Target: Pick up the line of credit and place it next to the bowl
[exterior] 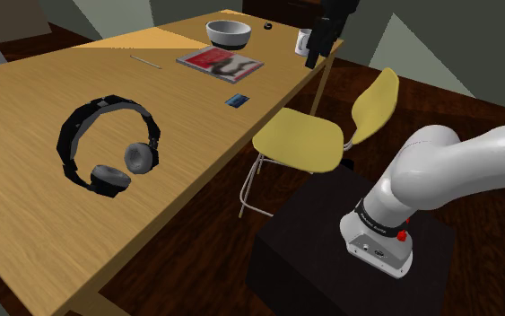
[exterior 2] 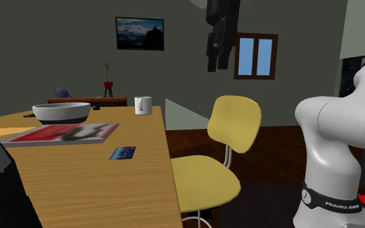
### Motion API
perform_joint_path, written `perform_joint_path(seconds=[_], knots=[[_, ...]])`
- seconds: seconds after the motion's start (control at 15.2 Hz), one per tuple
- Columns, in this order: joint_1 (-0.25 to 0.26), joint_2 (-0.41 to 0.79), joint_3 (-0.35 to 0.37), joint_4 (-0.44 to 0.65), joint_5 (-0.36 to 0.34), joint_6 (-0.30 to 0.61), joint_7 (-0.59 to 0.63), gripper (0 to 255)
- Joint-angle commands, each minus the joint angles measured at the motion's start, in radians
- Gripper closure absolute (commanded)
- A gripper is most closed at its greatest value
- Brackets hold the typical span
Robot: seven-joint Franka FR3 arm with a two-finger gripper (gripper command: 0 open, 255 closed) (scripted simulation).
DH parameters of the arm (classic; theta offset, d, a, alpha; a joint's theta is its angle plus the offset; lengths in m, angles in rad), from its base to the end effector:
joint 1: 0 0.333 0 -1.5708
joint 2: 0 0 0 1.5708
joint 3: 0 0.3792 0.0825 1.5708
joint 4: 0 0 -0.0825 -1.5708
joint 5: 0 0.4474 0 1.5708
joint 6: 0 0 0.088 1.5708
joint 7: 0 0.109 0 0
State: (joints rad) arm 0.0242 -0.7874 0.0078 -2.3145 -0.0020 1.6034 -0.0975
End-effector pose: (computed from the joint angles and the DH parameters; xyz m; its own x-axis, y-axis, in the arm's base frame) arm 0.3288 0.0114 0.6590 0.9890 0.1273 0.0751 0.1265 -0.9919 0.0149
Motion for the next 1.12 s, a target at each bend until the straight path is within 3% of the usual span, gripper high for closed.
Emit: perform_joint_path(seconds=[0.0,0.33,0.59,0.86,1.06], knots=[[0.0,0.0,0.0,0.0,0.0,0.0,0.0,0],[-0.084,0.028,0.192,-0.103,0.018,0.21,0.367,0],[-0.179,0.118,0.356,-0.117,-0.006,0.355,0.676,0],[-0.314,0.253,0.53,-0.074,-0.086,0.459,1.008,0],[-0.441,0.377,0.667,-0.006,-0.193,0.494,1.277,0]])
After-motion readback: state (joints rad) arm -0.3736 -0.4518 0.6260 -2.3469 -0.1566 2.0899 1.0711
